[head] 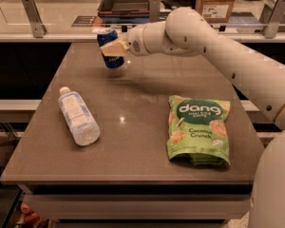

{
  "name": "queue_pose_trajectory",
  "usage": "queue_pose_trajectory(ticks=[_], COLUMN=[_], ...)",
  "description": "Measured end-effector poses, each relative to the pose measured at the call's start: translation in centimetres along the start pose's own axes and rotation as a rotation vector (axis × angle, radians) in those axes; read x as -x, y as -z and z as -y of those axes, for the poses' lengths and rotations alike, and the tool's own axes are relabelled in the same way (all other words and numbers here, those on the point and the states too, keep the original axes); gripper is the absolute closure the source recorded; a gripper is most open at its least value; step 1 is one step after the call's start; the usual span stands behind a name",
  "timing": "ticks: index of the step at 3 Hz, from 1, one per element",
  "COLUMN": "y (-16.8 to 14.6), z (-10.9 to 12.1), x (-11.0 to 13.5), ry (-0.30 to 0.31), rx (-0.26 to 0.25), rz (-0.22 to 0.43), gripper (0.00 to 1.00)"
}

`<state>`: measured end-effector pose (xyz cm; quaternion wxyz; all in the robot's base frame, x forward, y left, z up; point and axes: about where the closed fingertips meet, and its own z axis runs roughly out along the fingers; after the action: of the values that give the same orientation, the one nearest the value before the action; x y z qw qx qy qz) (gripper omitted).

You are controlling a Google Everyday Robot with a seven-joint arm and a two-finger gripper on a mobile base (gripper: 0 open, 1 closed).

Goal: Knock pepsi can over

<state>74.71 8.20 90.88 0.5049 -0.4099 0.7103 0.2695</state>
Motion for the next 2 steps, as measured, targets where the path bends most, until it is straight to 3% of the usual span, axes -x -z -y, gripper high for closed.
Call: queue_pose_trajectory(ticks=[2], y=[1.81], z=[-0.14], x=[-0.07], ry=[0.060], rx=[0.008], rz=[-0.238], gripper=[1.00])
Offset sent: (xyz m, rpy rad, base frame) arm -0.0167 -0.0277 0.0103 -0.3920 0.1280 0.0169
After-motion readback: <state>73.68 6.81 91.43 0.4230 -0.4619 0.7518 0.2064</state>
